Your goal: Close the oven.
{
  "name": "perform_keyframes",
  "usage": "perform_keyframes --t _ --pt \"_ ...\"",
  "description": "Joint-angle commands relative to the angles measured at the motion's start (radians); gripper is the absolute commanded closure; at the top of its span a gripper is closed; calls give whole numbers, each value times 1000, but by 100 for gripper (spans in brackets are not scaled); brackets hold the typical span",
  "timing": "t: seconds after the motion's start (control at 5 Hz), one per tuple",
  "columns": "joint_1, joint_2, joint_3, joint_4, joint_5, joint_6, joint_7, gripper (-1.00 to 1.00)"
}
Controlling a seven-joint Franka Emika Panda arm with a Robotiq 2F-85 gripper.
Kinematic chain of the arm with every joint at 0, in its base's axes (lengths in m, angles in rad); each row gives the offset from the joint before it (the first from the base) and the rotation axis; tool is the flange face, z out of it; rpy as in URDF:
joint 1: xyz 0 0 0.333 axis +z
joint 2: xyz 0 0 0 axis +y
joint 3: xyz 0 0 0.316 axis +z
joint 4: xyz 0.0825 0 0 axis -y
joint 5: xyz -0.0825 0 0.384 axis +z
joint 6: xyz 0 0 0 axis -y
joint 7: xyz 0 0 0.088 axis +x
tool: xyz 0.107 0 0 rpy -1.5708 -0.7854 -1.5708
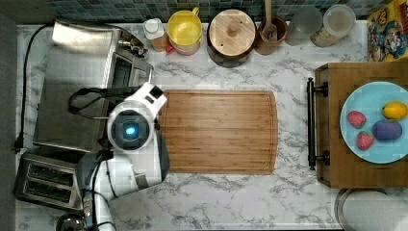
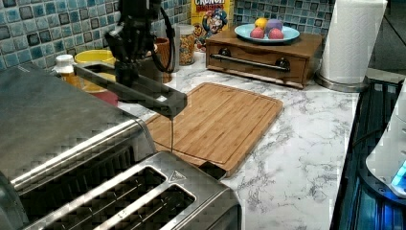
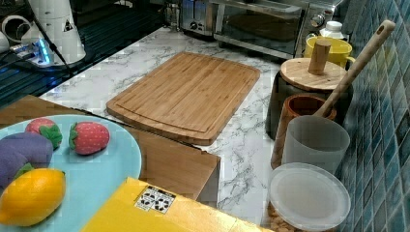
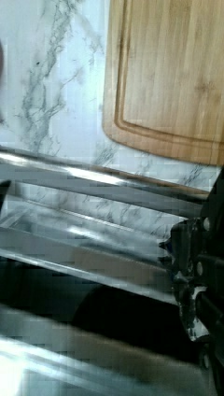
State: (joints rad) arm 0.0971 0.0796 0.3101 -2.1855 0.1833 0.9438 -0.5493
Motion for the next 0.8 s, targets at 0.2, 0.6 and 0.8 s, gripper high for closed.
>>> perform_keyframes --t 0.2,0.6,0.8 --pt "101 -64 -4 271 -302 -163 344 100" --pt "54 -146 -21 182 -204 -111 322 100" --pt "33 -150 -45 217 -224 -222 379 100"
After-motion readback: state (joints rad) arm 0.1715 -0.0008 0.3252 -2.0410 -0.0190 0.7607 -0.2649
